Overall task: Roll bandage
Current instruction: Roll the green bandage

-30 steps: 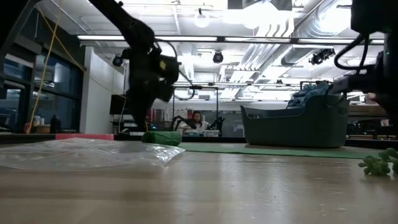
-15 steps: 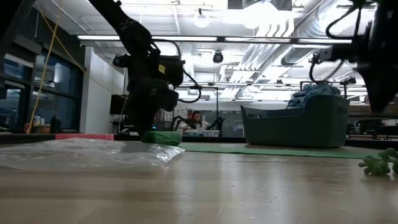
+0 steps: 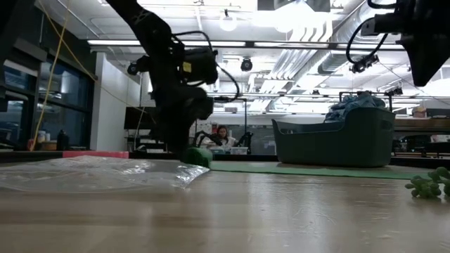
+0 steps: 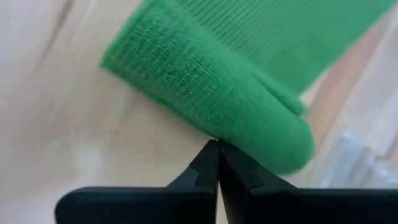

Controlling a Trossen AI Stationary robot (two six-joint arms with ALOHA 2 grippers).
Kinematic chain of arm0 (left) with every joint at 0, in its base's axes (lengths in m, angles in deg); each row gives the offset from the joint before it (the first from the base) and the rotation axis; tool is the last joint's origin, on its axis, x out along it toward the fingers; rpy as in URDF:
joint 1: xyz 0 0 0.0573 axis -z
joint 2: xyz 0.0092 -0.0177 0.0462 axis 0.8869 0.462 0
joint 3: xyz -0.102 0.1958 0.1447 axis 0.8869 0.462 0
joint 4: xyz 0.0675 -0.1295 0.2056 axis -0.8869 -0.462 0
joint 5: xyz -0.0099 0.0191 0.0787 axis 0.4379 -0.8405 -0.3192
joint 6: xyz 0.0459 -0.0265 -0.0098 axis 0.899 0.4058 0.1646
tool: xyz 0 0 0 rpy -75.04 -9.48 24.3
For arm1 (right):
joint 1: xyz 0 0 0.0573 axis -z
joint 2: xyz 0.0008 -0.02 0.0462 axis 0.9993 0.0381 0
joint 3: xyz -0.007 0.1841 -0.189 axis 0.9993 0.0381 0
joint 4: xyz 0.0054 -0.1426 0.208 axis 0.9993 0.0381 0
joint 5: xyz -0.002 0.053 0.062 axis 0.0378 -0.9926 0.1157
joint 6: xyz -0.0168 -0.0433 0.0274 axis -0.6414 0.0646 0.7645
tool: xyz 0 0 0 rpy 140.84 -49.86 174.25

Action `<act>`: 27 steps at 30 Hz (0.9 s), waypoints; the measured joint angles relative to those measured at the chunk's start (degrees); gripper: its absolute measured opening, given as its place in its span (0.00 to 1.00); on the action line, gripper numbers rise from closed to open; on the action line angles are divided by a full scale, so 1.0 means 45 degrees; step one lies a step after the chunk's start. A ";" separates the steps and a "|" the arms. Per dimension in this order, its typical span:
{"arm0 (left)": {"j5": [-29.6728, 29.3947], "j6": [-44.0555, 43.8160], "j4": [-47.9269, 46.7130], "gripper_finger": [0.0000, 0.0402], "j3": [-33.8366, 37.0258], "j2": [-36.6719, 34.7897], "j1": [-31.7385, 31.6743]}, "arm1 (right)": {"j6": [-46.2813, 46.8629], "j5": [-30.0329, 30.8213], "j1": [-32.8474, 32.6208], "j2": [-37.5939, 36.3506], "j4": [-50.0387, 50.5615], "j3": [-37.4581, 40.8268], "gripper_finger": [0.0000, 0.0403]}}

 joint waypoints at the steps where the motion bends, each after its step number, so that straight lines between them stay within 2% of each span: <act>1: 0.0007 -0.0043 0.0134 0.00 -0.0080 -0.0011 0.0108 | -0.0006 0.0009 0.0000 0.0004 0.0060 -0.0071 0.00; 7: -0.0200 0.0172 0.0393 0.00 -0.1342 -0.0023 0.0397 | -0.0090 0.0111 0.0000 0.0004 0.0027 -0.0136 0.00; 12: -0.0300 0.2071 0.1260 0.00 -0.2518 -0.0028 0.0470 | -0.0418 0.0177 0.0000 0.0004 -0.0328 -0.0121 0.00; 17: 0.0046 0.3482 0.0614 0.00 -0.3538 -0.0173 0.0320 | -0.1443 -0.0119 0.0008 0.0039 -0.1512 -0.0085 0.00; 22: 0.0040 0.4963 -0.0083 0.00 -0.3265 -0.0894 -0.0146 | -0.2186 -0.0961 0.0238 0.0077 -0.3903 0.1059 0.00; 27: 0.0085 0.4980 -0.0209 0.00 -0.1494 -0.1722 -0.0805 | -0.2594 -0.1260 0.0604 0.0092 -0.7272 0.2903 0.00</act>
